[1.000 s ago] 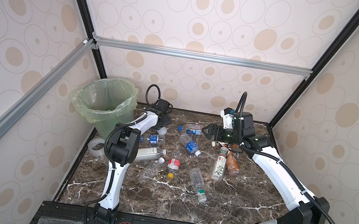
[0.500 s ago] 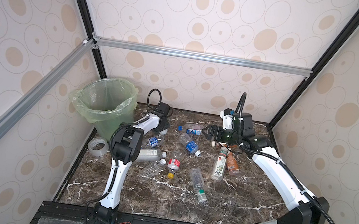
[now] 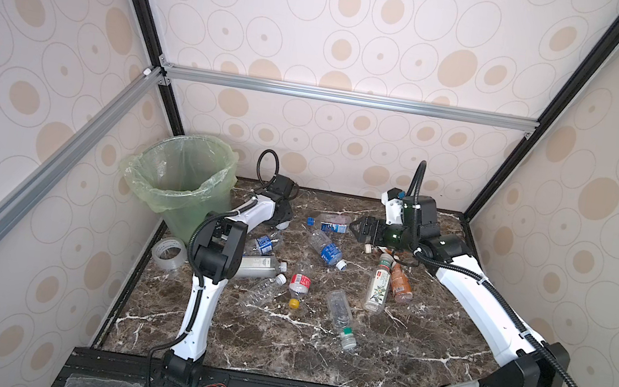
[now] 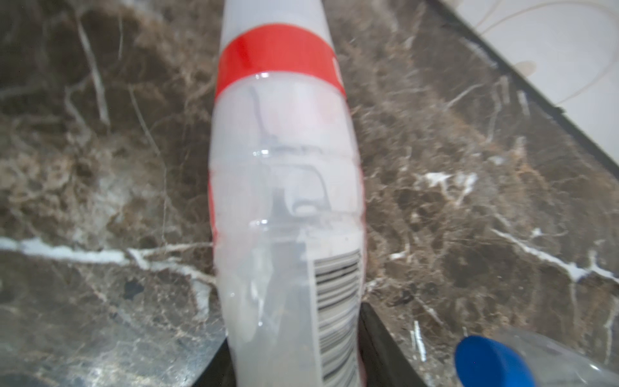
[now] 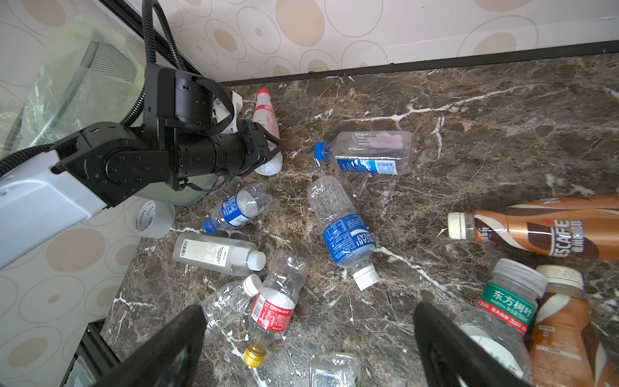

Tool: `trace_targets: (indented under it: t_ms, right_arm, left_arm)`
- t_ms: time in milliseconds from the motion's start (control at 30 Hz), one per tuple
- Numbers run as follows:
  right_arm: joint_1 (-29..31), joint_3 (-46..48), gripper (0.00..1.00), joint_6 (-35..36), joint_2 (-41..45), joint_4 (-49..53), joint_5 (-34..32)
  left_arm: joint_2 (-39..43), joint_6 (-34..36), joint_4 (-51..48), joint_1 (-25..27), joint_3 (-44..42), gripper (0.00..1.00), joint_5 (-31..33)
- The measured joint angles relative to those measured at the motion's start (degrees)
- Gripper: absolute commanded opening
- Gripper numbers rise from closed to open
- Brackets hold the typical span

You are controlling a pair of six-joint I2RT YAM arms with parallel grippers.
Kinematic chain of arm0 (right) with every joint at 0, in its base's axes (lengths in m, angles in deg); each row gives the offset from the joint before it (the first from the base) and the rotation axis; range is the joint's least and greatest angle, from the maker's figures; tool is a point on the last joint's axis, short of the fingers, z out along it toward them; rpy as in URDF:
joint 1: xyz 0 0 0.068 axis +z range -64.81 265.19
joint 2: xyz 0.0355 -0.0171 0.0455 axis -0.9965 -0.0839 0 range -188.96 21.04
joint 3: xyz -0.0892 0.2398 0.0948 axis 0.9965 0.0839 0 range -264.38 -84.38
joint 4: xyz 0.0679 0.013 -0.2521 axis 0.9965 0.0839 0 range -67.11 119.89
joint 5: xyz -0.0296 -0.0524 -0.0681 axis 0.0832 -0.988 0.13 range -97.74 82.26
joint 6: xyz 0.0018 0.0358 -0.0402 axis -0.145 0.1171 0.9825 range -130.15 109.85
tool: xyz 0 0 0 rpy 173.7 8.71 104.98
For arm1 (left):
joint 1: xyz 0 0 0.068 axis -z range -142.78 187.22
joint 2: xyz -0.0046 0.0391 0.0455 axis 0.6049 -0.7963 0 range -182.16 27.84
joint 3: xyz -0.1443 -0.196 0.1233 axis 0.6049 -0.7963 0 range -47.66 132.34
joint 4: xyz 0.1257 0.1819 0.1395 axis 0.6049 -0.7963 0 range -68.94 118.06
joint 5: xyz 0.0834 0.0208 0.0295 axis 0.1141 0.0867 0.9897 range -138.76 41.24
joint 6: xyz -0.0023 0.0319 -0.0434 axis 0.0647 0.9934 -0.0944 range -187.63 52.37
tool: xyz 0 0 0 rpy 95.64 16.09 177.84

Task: Throw the plastic bottles in the bin
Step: 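Lift the white bottle with the left gripper while the right gripper approaches it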

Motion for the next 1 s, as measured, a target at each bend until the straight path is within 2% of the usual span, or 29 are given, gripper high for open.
trace_targets:
  t_ms: [267,533,867,1000]
  right_arm:
    - [-6.91,-3.32,1.0,-3.5,-0.15,1.44,1.77]
    - [-13.44,-12.61,1.0,-9.64,-2.95,-0.13,6.32]
    - [-13.9,-24.37,1.0,-12.92,-10.78,-0.85,9.25]
    - [-13.9,-26.03,0.93,-13.99,-12.72,-1.62,10.12]
  left_arm:
    - [9.35,12.94,6.4,3.85,0.48,0.44,-3.93]
    - [17.9,26.86,13.53,13.35,0.98,0.45,-6.78]
    - [24.06,36.89,17.22,23.17,-7.67,0.46,-7.08]
    - [25.38,39.28,18.1,25.49,-10.27,0.46,-6.45]
